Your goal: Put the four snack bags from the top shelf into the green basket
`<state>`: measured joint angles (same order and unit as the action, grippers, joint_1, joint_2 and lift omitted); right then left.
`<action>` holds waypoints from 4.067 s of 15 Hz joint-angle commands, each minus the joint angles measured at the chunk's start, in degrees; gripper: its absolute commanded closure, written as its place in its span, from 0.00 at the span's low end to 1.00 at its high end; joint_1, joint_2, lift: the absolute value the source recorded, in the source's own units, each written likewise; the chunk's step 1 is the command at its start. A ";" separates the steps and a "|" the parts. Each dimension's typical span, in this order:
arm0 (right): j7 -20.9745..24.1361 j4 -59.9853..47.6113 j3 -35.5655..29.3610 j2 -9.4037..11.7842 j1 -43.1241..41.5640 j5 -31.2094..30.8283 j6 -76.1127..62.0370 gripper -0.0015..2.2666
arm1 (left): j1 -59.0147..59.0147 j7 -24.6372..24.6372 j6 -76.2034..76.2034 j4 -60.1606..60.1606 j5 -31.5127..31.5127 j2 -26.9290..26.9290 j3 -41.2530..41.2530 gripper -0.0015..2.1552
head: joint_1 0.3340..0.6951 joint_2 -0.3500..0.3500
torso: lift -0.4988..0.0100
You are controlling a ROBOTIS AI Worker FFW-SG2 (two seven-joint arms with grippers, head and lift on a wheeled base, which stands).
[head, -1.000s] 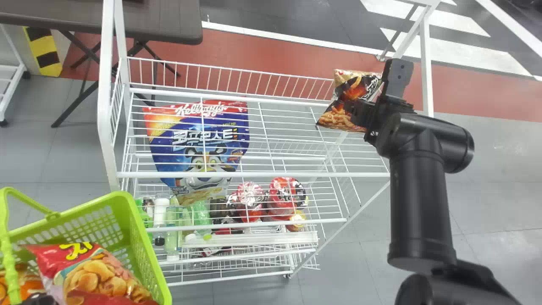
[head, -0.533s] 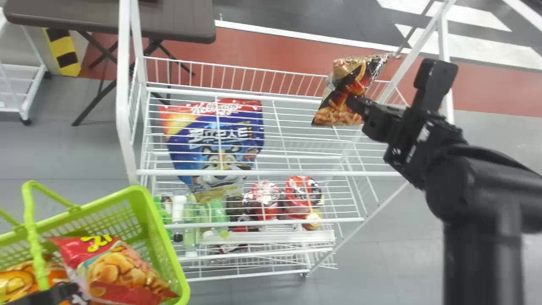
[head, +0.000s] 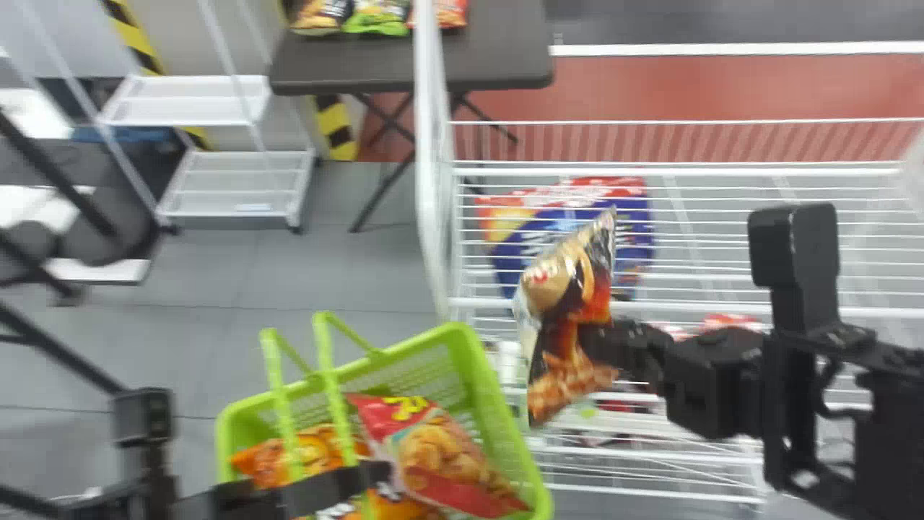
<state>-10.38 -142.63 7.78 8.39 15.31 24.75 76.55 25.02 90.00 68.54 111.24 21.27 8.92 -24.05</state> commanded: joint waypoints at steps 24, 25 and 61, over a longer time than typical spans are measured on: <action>-1.22 7.89 -8.75 -4.52 -5.38 17.09 13.53 0.01 | 0.91 0.57 0.15 0.65 2.20 0.14 -1.44 1.00 | 1.00 1.00 | 0.98; -2.01 6.22 -12.26 -4.61 -4.15 17.09 13.53 0.01 | 0.82 0.57 0.15 0.65 2.20 0.14 -1.35 1.00 | 1.00 1.00 | 0.98; -6.76 23.71 -10.86 -8.44 22.57 -27.21 -80.98 0.03 | -4.28 0.57 7.18 0.30 0.53 -1.01 0.76 1.00 | 1.00 0.45 | 0.98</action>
<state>-17.11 -119.00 -3.15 0.09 37.90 -2.92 -4.42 20.74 90.00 75.33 111.49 21.76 7.67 -23.51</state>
